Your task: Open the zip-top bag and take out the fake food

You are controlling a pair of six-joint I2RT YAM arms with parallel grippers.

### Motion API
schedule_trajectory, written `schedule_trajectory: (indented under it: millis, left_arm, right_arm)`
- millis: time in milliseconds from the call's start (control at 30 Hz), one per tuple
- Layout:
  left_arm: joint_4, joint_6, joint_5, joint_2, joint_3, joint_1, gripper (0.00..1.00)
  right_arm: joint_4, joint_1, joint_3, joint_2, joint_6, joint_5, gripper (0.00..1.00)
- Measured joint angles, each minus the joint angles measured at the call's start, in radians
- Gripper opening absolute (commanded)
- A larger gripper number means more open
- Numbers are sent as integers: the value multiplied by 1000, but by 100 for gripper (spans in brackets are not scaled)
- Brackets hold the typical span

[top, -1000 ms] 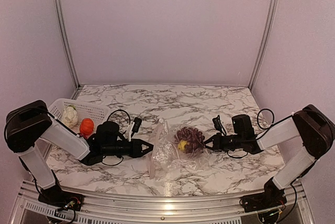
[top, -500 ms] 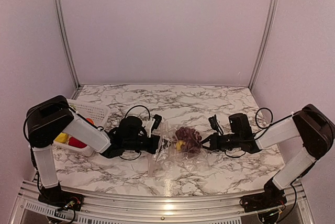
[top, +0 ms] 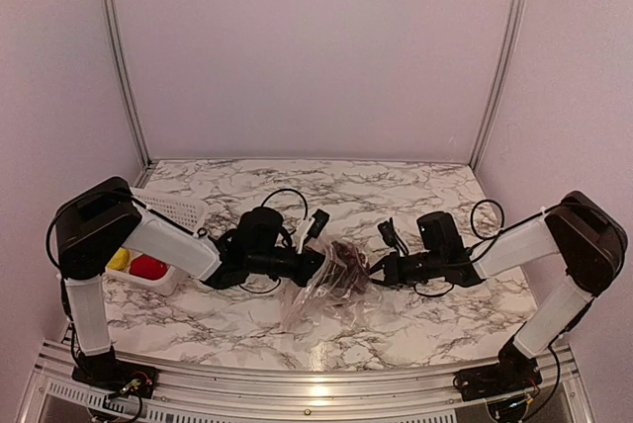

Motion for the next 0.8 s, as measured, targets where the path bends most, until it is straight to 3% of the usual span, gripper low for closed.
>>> schedule_trajectory:
  millis: [167, 400, 567, 800]
  left_arm:
    - [-89, 73, -10, -117, 14, -9, 49]
    - [-366, 299, -144, -169, 126, -34, 43]
    - [-515, 442, -209, -172, 107, -34, 44]
    - [-606, 631, -274, -188, 38, -34, 50]
  right_arm:
    - [-15, 16, 11, 5, -3, 0, 0]
    - [-39, 25, 30, 6, -22, 0, 0]
    - [-40, 26, 30, 6, -26, 2, 0]
    - [-38, 26, 30, 22, -26, 2, 0]
